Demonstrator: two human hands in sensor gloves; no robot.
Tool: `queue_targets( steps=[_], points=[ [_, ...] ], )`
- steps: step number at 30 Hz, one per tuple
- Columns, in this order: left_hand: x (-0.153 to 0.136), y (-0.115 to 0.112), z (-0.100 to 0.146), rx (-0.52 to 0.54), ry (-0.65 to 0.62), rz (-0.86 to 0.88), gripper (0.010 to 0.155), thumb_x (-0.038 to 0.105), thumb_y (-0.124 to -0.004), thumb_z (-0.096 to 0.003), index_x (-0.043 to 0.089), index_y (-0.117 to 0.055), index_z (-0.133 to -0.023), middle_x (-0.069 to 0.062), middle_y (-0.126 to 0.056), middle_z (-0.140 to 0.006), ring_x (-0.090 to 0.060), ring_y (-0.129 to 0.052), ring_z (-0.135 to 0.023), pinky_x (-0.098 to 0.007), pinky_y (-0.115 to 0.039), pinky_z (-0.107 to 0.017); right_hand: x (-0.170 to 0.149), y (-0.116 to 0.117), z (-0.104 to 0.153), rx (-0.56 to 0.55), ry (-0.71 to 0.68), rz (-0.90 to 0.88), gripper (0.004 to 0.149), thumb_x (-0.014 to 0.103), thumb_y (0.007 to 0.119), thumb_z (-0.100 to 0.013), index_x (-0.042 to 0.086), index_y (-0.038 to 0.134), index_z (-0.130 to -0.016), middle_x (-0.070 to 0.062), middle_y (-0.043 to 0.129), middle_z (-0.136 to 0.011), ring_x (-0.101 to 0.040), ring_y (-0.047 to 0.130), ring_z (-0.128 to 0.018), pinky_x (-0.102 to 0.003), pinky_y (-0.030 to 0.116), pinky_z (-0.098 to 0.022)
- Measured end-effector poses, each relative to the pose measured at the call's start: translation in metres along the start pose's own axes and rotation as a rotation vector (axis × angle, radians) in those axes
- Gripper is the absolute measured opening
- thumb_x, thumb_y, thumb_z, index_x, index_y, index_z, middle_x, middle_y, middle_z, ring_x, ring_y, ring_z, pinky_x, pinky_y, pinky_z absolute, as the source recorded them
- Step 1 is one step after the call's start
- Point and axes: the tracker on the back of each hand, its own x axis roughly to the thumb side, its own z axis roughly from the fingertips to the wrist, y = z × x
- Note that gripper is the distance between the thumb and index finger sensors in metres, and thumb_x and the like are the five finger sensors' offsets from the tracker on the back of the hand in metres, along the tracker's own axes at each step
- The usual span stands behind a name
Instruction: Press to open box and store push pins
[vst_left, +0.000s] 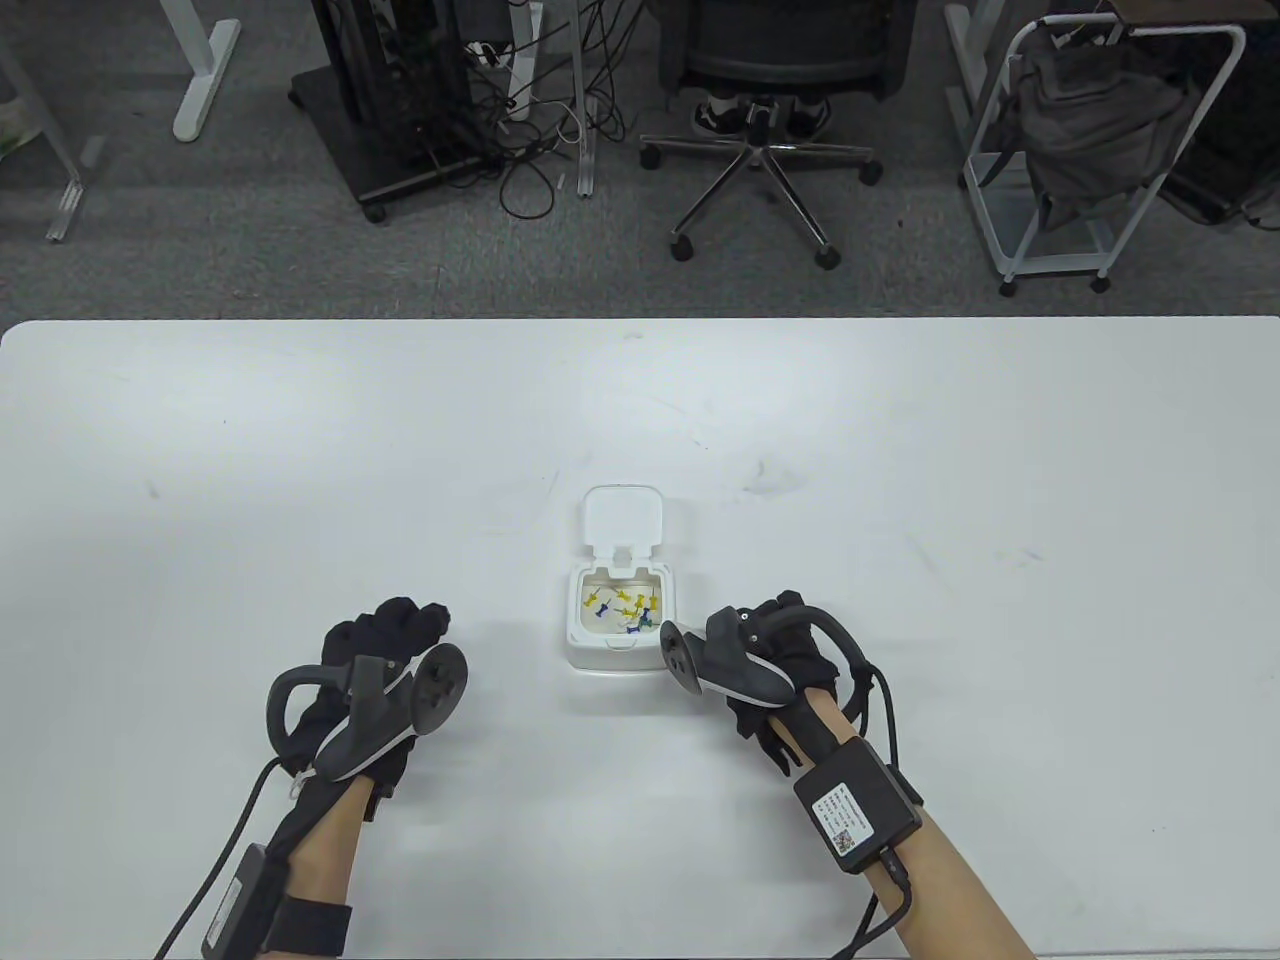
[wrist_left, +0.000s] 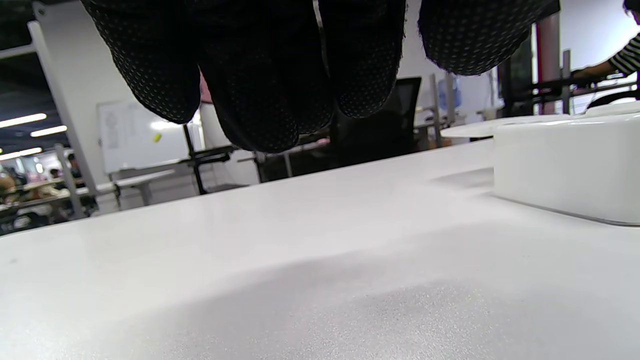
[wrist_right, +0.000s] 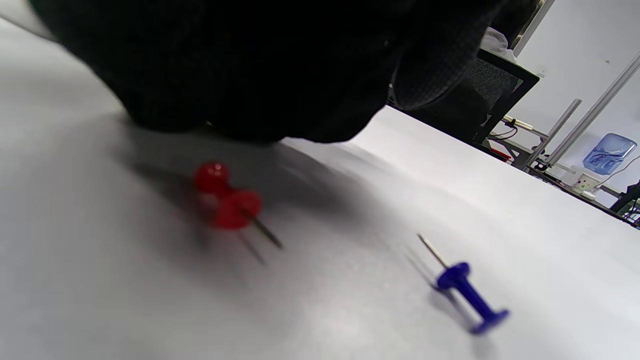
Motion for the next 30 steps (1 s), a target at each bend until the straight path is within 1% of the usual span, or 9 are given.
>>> queue_targets(
  steps=[5,12,16,22,26,30],
  points=[
    [0.000,0.000,0.000,0.001,0.001,0.000,0.058,0.055,-0.066,-0.0493,0.030,-0.072,-0.101,-0.003,-0.079,-0.106,-0.023,-0.095,-0.084,-0.052,-0.076,-0.074,0.001,0.000,-0.002,0.005,0.001,0.000,0.042,0.041,0.084,-0.035,0.033,0.075,-0.076,0.007,0.094,-0.070,-0.022,0.098,-0.060,-0.058,0.069,-0.072],
    [0.001,0.000,0.000,-0.004,-0.002,-0.002,0.058,0.055,-0.066,-0.0494,0.031,-0.072,-0.101,-0.003,-0.079,-0.106,-0.023,-0.095,-0.084,-0.052,-0.075,-0.074,0.000,-0.002,-0.001,-0.002,0.000,-0.004,0.041,0.042,0.085,-0.036,0.033,0.076,-0.075,0.007,0.096,-0.069,-0.022,0.099,-0.061,-0.058,0.070,-0.073],
    [0.001,0.000,0.000,-0.007,-0.005,-0.003,0.058,0.055,-0.066,-0.0493,0.030,-0.072,-0.101,-0.002,-0.079,-0.106,-0.023,-0.095,-0.084,-0.052,-0.076,-0.074,0.000,-0.002,-0.001,-0.008,-0.001,-0.012,0.040,0.041,0.085,-0.036,0.032,0.076,-0.075,0.005,0.096,-0.069,-0.023,0.099,-0.059,-0.058,0.070,-0.073],
    [0.000,0.000,0.000,-0.003,0.000,0.004,0.058,0.055,-0.066,-0.0493,0.030,-0.072,-0.101,-0.002,-0.079,-0.106,-0.023,-0.095,-0.084,-0.052,-0.076,-0.074,-0.001,-0.002,-0.002,0.006,-0.005,-0.012,0.041,0.041,0.084,-0.036,0.032,0.076,-0.075,0.006,0.095,-0.069,-0.022,0.099,-0.059,-0.058,0.069,-0.073],
    [0.000,0.000,0.000,-0.002,0.000,0.008,0.058,0.055,-0.066,-0.0493,0.031,-0.072,-0.101,-0.002,-0.079,-0.106,-0.023,-0.096,-0.084,-0.052,-0.076,-0.074,-0.005,-0.003,-0.003,0.011,-0.012,-0.036,0.041,0.042,0.084,-0.036,0.032,0.076,-0.075,0.007,0.095,-0.069,-0.021,0.099,-0.059,-0.056,0.071,-0.073],
    [0.000,0.000,-0.001,0.000,-0.002,0.009,0.058,0.055,-0.066,-0.0494,0.031,-0.072,-0.101,-0.001,-0.079,-0.106,-0.023,-0.096,-0.085,-0.052,-0.076,-0.074,-0.009,-0.007,-0.002,0.006,-0.006,-0.047,0.041,0.042,0.084,-0.036,0.032,0.076,-0.075,0.008,0.095,-0.068,-0.021,0.099,-0.059,-0.057,0.070,-0.073]
  ],
)
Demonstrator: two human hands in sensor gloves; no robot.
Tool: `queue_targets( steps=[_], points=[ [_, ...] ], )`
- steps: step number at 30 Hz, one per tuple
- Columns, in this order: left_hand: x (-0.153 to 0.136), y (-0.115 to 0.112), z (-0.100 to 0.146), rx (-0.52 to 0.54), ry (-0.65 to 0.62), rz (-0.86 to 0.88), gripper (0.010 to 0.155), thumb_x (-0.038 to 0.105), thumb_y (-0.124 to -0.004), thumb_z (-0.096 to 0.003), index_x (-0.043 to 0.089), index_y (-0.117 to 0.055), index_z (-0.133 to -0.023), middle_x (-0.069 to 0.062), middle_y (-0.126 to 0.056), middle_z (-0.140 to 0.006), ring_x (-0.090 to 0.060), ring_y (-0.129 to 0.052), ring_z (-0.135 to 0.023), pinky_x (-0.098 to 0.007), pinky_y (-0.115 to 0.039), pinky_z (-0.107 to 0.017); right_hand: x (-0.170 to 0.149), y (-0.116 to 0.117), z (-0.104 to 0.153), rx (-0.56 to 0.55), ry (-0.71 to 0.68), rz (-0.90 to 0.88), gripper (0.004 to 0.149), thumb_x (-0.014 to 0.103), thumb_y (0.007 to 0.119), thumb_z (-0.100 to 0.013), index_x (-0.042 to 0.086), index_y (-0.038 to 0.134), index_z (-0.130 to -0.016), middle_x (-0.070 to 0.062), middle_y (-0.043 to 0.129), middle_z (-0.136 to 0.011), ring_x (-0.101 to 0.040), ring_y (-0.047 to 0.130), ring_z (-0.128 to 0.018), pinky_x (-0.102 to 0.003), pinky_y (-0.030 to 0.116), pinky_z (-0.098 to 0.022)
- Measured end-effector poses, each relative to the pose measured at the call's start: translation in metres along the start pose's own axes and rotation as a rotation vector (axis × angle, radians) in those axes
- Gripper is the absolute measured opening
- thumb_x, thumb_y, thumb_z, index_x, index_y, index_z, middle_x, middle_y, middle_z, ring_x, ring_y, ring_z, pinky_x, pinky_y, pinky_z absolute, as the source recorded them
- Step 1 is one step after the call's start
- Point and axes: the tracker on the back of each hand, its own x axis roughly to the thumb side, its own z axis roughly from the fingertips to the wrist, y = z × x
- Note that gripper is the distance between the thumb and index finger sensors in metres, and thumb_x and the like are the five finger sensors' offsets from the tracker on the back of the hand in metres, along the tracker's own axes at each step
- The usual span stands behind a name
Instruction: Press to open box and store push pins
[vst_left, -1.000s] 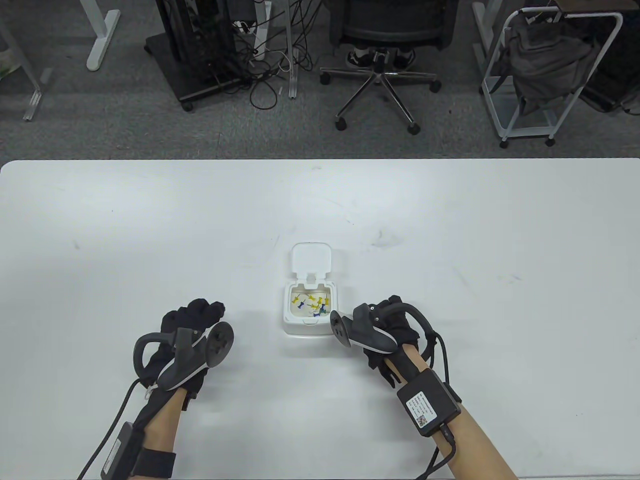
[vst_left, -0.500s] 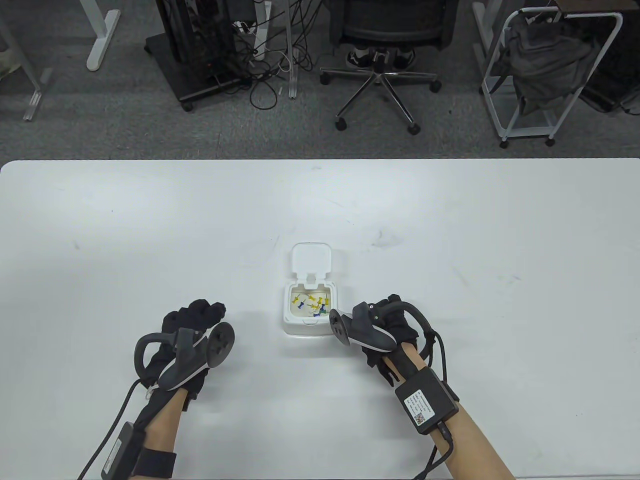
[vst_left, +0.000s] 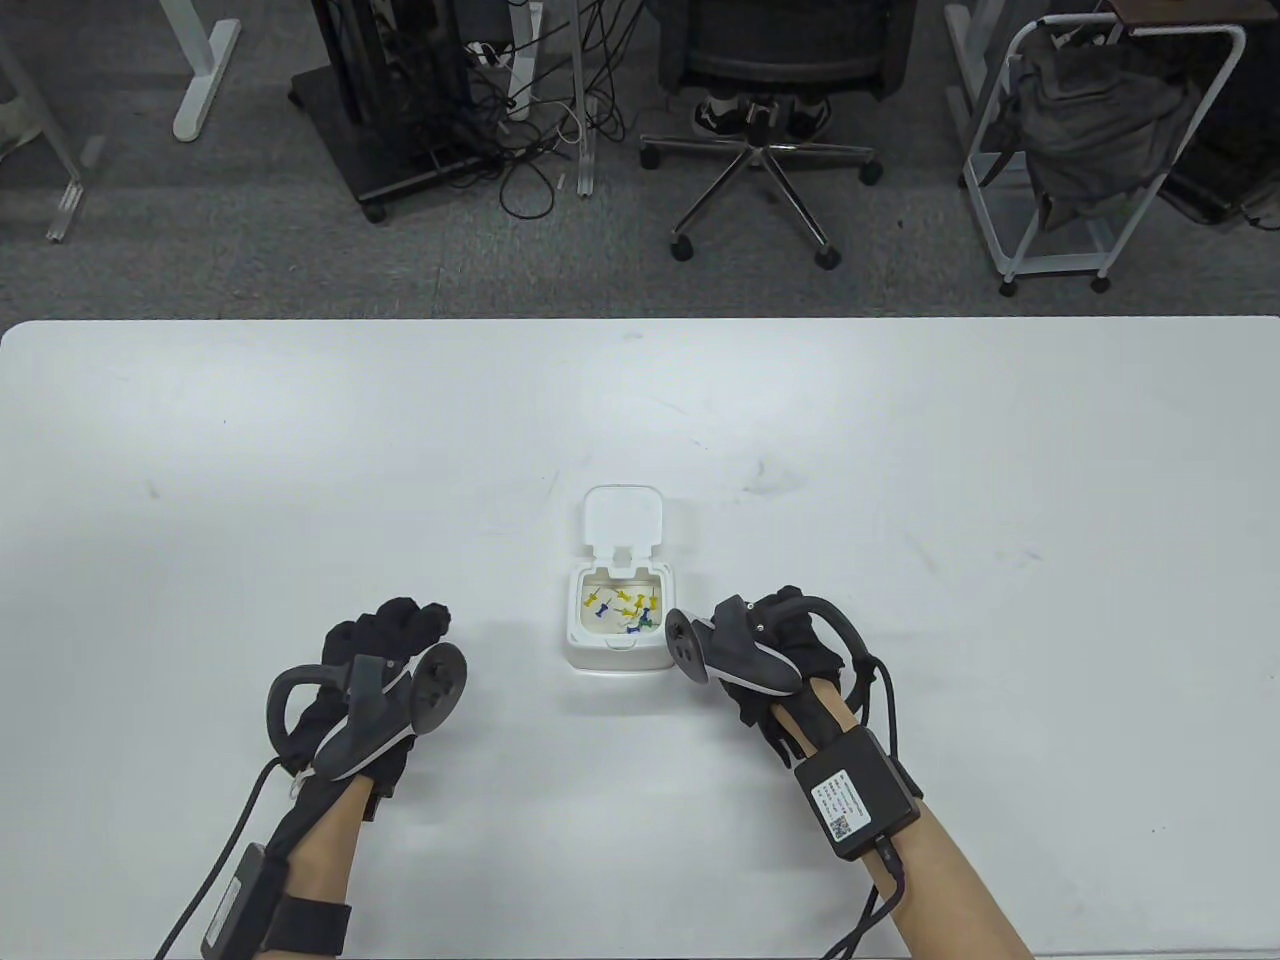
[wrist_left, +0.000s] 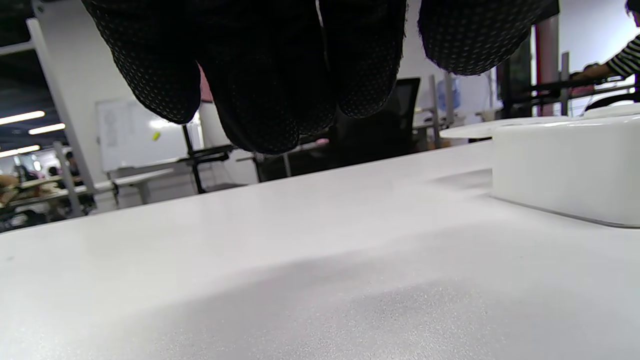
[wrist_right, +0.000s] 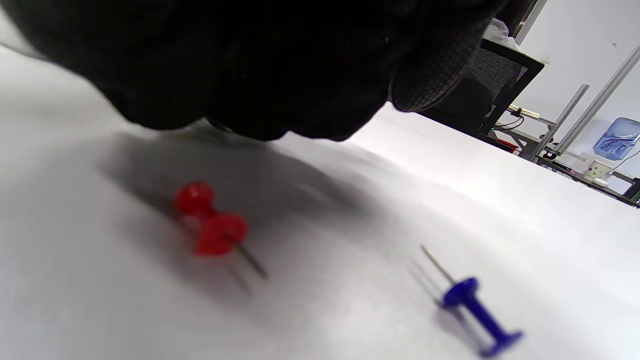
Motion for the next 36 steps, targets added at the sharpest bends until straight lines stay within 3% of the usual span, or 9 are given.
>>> queue_targets(
  steps=[20,36],
  points=[
    [0.000,0.000,0.000,0.003,0.000,0.003,0.058,0.055,-0.066,-0.0493,0.030,-0.072,-0.101,-0.001,-0.080,-0.106,-0.022,-0.096,-0.085,-0.052,-0.076,-0.074,0.010,-0.072,-0.010,-0.122,-0.014,-0.007,0.041,0.043,0.083,-0.036,0.033,0.075,-0.075,0.009,0.095,-0.068,-0.020,0.098,-0.060,-0.058,0.068,-0.073],
    [-0.002,0.002,0.002,0.031,0.001,0.007,0.056,0.055,-0.066,-0.0494,0.032,-0.072,-0.100,0.000,-0.080,-0.105,-0.022,-0.096,-0.084,-0.051,-0.076,-0.074,0.056,-0.083,-0.030,-0.116,-0.071,0.026,0.041,0.042,0.082,-0.037,0.035,0.072,-0.077,0.010,0.093,-0.072,-0.020,0.097,-0.064,-0.058,0.067,-0.073]
  ],
)
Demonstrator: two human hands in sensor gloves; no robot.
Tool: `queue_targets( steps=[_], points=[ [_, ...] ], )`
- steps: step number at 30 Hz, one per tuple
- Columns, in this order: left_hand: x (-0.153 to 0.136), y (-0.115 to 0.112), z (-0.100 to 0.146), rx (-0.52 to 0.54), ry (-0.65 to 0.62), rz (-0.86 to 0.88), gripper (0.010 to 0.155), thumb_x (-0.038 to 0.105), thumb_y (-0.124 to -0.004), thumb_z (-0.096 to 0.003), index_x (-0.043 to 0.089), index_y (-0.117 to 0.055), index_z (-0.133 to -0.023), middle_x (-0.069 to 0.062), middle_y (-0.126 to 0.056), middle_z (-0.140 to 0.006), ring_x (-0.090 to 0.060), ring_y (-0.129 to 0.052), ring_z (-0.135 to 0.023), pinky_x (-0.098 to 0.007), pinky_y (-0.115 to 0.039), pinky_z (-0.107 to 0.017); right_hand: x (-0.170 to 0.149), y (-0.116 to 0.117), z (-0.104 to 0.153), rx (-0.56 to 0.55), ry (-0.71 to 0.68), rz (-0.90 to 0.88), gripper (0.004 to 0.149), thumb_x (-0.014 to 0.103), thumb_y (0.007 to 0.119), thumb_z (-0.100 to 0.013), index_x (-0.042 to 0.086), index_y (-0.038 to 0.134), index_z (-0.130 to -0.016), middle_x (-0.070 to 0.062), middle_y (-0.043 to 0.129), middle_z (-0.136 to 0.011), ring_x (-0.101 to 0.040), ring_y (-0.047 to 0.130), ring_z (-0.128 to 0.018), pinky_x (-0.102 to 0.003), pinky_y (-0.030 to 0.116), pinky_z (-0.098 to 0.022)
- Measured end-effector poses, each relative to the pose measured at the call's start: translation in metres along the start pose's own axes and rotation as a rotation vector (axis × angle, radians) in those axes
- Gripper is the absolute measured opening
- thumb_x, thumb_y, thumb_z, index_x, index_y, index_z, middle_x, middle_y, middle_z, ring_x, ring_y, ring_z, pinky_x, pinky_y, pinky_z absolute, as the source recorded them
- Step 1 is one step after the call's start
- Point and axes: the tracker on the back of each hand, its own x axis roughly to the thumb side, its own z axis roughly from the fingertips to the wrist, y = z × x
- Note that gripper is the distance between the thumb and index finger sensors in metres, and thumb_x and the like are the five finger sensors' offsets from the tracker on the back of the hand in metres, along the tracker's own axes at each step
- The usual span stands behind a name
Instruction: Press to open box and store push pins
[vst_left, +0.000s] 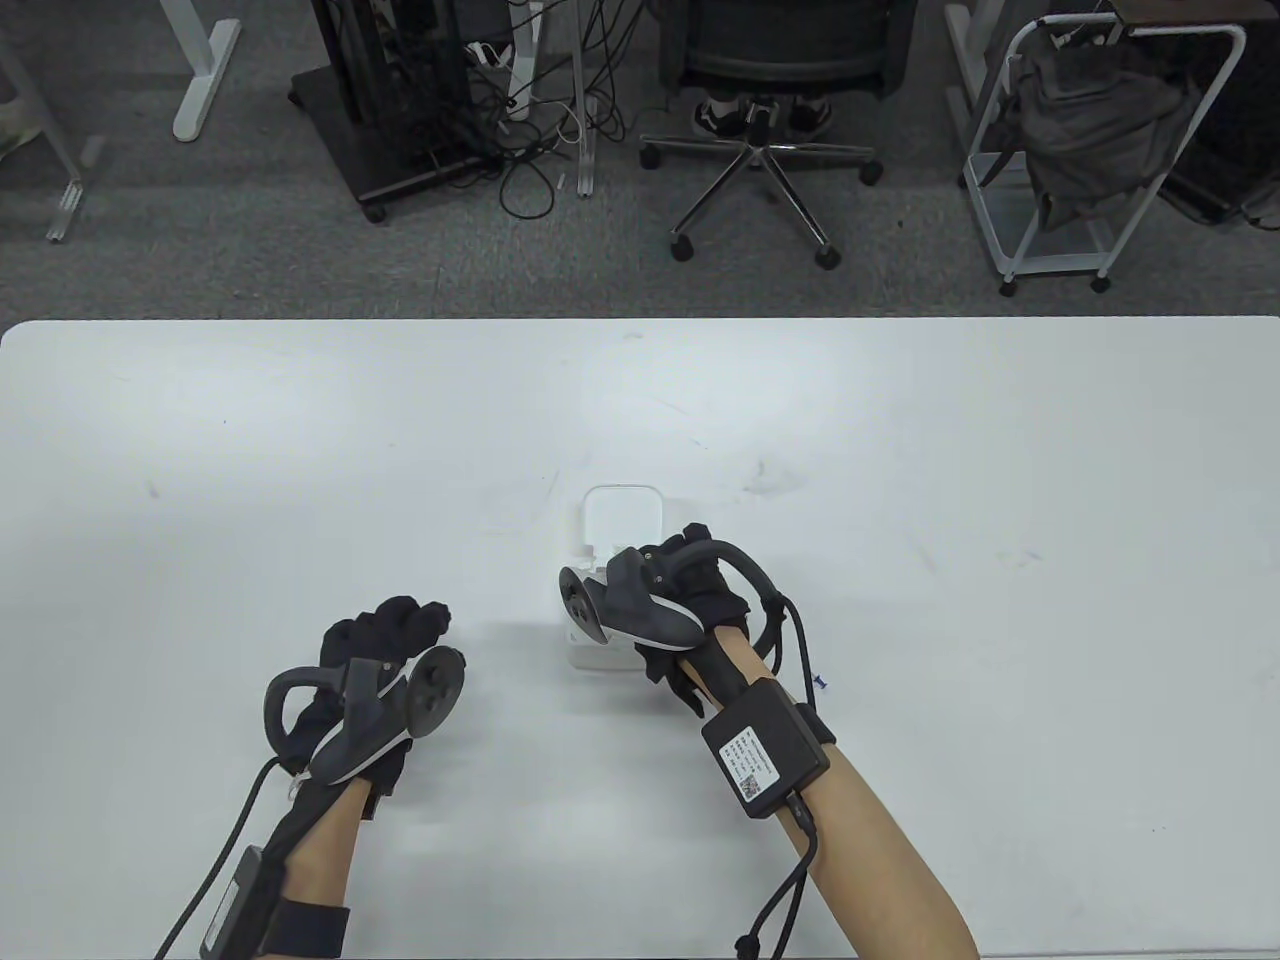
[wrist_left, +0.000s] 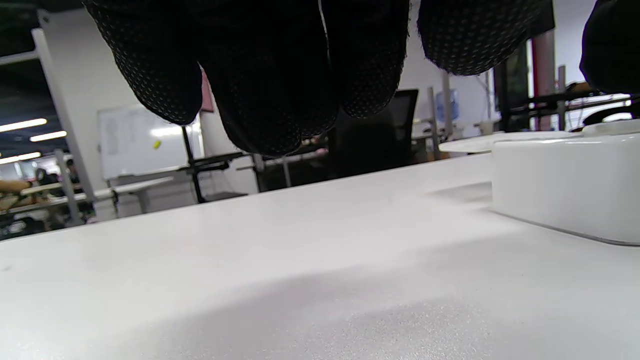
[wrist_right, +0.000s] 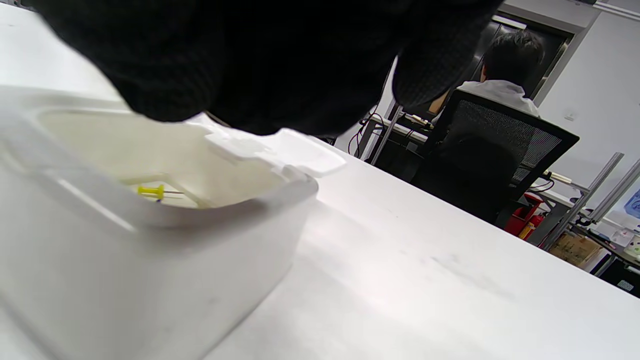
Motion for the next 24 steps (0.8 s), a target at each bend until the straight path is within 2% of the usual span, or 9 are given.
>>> queue_targets(
  steps=[3,5,8,17,22,24],
  points=[
    [0.000,0.000,0.000,-0.003,0.001,-0.001,0.056,0.055,-0.066,-0.0494,0.032,-0.072,-0.100,0.000,-0.080,-0.105,-0.022,-0.096,-0.084,-0.051,-0.076,-0.074,0.001,0.001,-0.001,-0.001,-0.005,-0.019,0.041,0.042,0.080,-0.039,0.035,0.071,-0.079,0.010,0.092,-0.075,-0.021,0.096,-0.068,-0.059,0.066,-0.074],
    [-0.001,0.000,0.000,0.000,0.002,0.001,0.056,0.055,-0.066,-0.0495,0.032,-0.072,-0.100,0.000,-0.080,-0.105,-0.022,-0.096,-0.084,-0.051,-0.076,-0.074,0.000,0.002,0.000,0.015,-0.010,-0.031,0.048,0.046,0.080,-0.038,0.035,0.068,-0.083,0.007,0.089,-0.083,-0.024,0.092,-0.075,-0.061,0.064,-0.075],
    [-0.001,0.000,0.000,0.001,0.005,0.001,0.056,0.055,-0.066,-0.0494,0.031,-0.072,-0.100,0.000,-0.080,-0.105,-0.022,-0.096,-0.084,-0.052,-0.076,-0.074,-0.004,0.003,0.001,0.014,-0.001,-0.050,0.051,0.047,0.079,-0.038,0.033,0.066,-0.085,0.006,0.088,-0.086,-0.025,0.091,-0.076,-0.061,0.063,-0.075],
    [-0.001,0.000,0.000,-0.002,0.005,-0.004,0.056,0.055,-0.066,-0.0494,0.032,-0.072,-0.100,-0.001,-0.080,-0.105,-0.022,-0.096,-0.084,-0.052,-0.076,-0.074,-0.025,0.000,0.017,0.008,0.012,-0.105,0.051,0.048,0.078,-0.039,0.032,0.067,-0.086,0.005,0.088,-0.085,-0.026,0.091,-0.076,-0.062,0.064,-0.074],
    [-0.001,0.001,0.000,-0.001,0.009,-0.007,0.057,0.055,-0.066,-0.0493,0.031,-0.072,-0.100,0.000,-0.080,-0.105,-0.022,-0.096,-0.084,-0.052,-0.076,-0.074,-0.037,0.006,0.032,0.013,0.010,-0.126,0.052,0.048,0.078,-0.038,0.031,0.068,-0.086,0.004,0.089,-0.086,-0.026,0.092,-0.076,-0.062,0.064,-0.074],
    [-0.001,0.001,0.000,-0.004,0.008,-0.007,0.056,0.055,-0.066,-0.0494,0.032,-0.072,-0.100,0.000,-0.080,-0.105,-0.022,-0.096,-0.084,-0.052,-0.076,-0.074,-0.041,0.011,0.038,-0.011,0.000,-0.108,0.048,0.046,0.079,-0.039,0.032,0.070,-0.083,0.006,0.090,-0.084,-0.025,0.092,-0.075,-0.061,0.064,-0.074]
  ],
)
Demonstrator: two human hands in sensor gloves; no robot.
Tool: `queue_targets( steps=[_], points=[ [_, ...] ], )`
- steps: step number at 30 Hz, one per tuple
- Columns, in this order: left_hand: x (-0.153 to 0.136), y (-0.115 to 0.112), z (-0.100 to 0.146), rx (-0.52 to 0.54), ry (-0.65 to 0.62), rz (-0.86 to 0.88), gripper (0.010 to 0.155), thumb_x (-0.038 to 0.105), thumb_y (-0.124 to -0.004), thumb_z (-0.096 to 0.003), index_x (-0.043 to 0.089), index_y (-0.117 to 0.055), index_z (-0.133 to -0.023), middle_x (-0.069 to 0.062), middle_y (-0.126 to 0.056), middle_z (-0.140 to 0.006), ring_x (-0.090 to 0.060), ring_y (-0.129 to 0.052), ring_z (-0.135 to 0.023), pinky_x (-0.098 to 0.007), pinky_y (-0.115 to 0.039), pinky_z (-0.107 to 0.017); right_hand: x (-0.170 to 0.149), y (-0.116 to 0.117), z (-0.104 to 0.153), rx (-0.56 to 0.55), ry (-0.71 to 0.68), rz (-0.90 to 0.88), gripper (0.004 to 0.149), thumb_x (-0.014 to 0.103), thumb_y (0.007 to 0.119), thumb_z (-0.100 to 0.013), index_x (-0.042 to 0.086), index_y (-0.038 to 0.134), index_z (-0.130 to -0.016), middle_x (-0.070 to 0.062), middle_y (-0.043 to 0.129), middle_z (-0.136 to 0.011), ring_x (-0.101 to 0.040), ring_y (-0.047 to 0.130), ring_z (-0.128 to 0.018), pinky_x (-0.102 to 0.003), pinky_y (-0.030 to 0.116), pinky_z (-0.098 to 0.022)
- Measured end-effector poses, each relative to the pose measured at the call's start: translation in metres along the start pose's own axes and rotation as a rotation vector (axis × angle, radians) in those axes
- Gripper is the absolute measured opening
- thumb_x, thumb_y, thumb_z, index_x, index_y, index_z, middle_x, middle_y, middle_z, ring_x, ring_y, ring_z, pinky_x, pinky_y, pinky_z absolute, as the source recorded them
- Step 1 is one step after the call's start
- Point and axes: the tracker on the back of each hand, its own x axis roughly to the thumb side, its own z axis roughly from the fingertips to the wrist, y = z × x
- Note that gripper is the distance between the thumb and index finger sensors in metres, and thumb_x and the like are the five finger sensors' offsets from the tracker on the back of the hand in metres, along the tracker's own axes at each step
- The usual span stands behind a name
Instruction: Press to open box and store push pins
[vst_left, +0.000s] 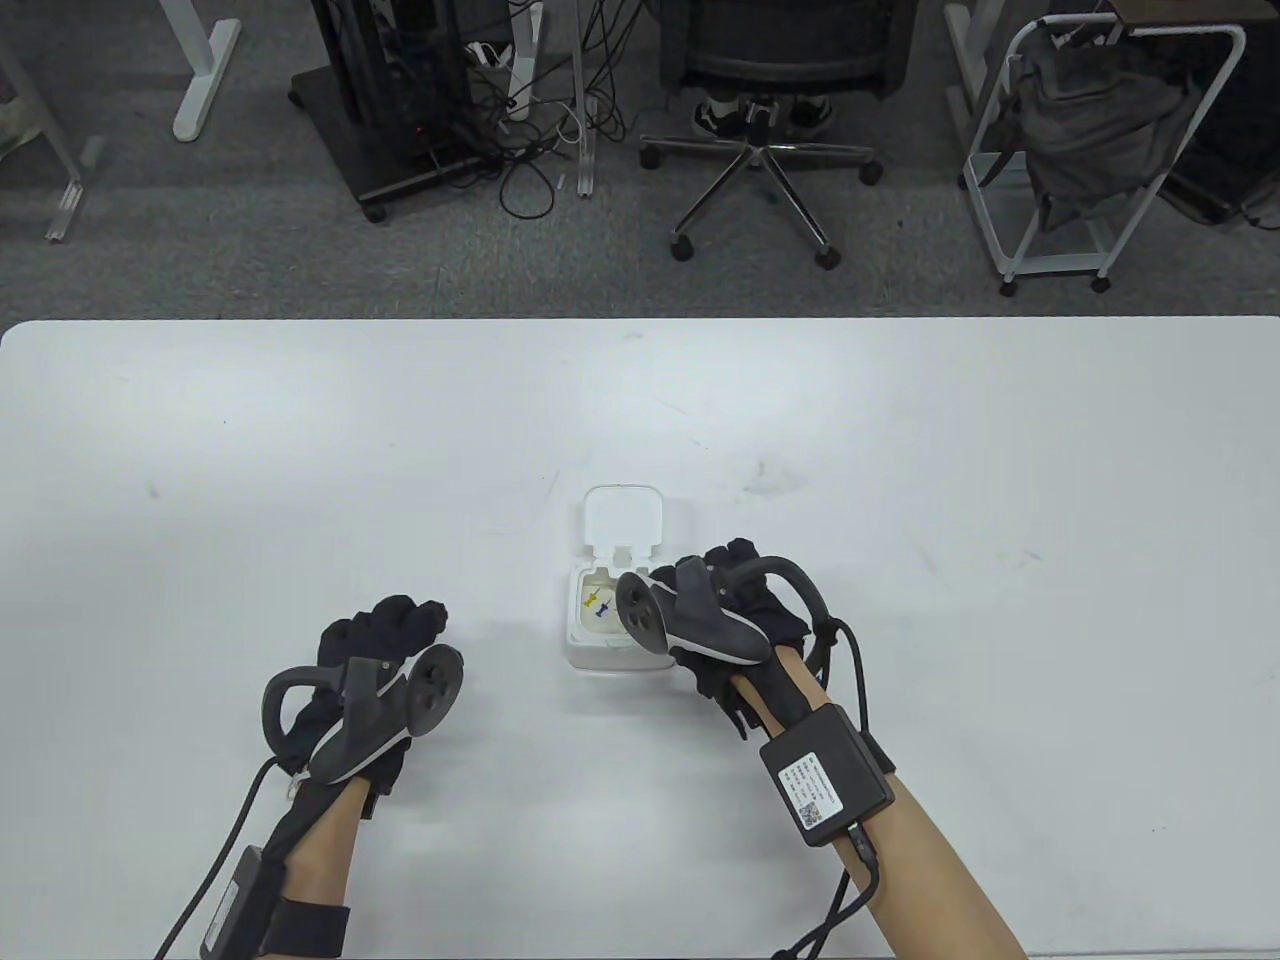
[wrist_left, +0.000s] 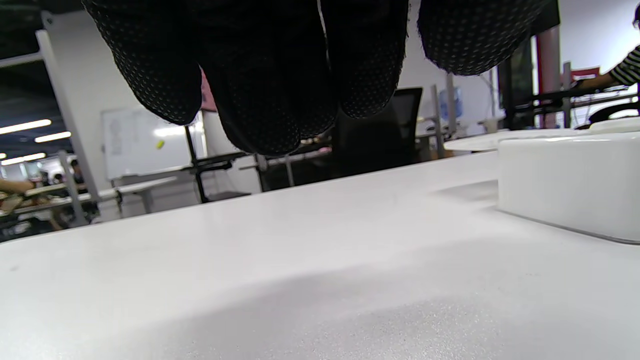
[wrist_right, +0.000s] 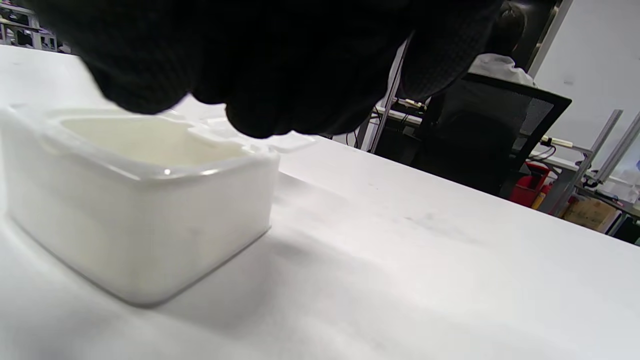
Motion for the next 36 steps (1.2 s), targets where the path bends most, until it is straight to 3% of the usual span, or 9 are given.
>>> queue_targets(
  steps=[22,36],
  points=[
    [0.001,0.000,-0.001,-0.014,-0.002,-0.002,0.056,0.055,-0.066,-0.0494,0.032,-0.072,-0.100,0.000,-0.080,-0.105,-0.022,-0.096,-0.084,-0.052,-0.076,-0.074,-0.042,0.068,0.041,0.167,0.058,-0.026,0.051,0.045,0.082,-0.037,0.032,0.068,-0.085,0.005,0.089,-0.087,-0.026,0.092,-0.077,-0.062,0.064,-0.074],
    [0.002,0.000,-0.002,-0.021,-0.005,-0.005,0.057,0.055,-0.066,-0.0494,0.032,-0.072,-0.100,0.000,-0.080,-0.105,-0.022,-0.096,-0.084,-0.051,-0.076,-0.074,-0.034,0.080,0.046,0.114,0.050,0.111,0.049,0.040,0.085,-0.036,0.033,0.069,-0.082,0.009,0.092,-0.078,-0.021,0.097,-0.071,-0.057,0.068,-0.074]
  ],
)
